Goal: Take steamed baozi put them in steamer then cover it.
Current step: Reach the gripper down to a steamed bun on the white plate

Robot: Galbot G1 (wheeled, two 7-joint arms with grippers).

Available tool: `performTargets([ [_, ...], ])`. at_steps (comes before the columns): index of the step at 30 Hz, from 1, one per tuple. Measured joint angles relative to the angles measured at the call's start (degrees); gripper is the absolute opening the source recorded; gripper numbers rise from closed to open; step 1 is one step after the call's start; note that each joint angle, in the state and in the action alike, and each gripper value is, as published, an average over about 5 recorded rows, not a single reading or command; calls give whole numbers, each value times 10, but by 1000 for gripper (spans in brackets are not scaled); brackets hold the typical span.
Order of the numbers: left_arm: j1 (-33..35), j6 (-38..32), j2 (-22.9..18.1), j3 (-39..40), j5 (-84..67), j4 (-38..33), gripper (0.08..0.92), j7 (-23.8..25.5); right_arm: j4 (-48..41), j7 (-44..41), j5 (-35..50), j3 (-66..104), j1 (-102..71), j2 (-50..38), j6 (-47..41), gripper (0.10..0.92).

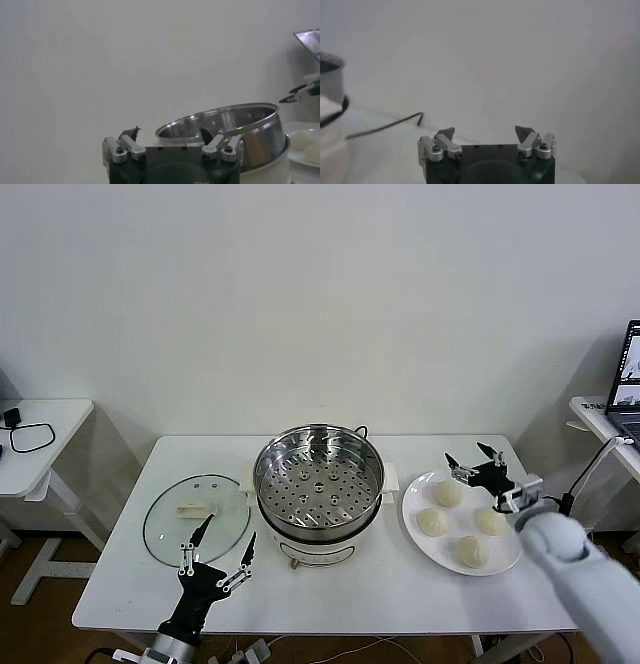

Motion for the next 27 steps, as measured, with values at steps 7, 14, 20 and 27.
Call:
performTargets([
  [7, 1, 5, -4, 2, 0, -7, 823, -3, -90, -211, -101, -133, 160, -8, -3, 823],
  [14, 3, 7, -7, 3, 0, -10, 823, -5, -167, -350, -218, -226, 276, 20, 10, 823],
  [20, 5, 8, -8, 0, -1, -11, 823, -7, -233, -404, -300, -267, 328, 64, 28, 823],
  [27, 5, 8, -9, -1, -2, -9, 823, -9, -301, -429, -363, -287, 353, 114, 47, 823],
])
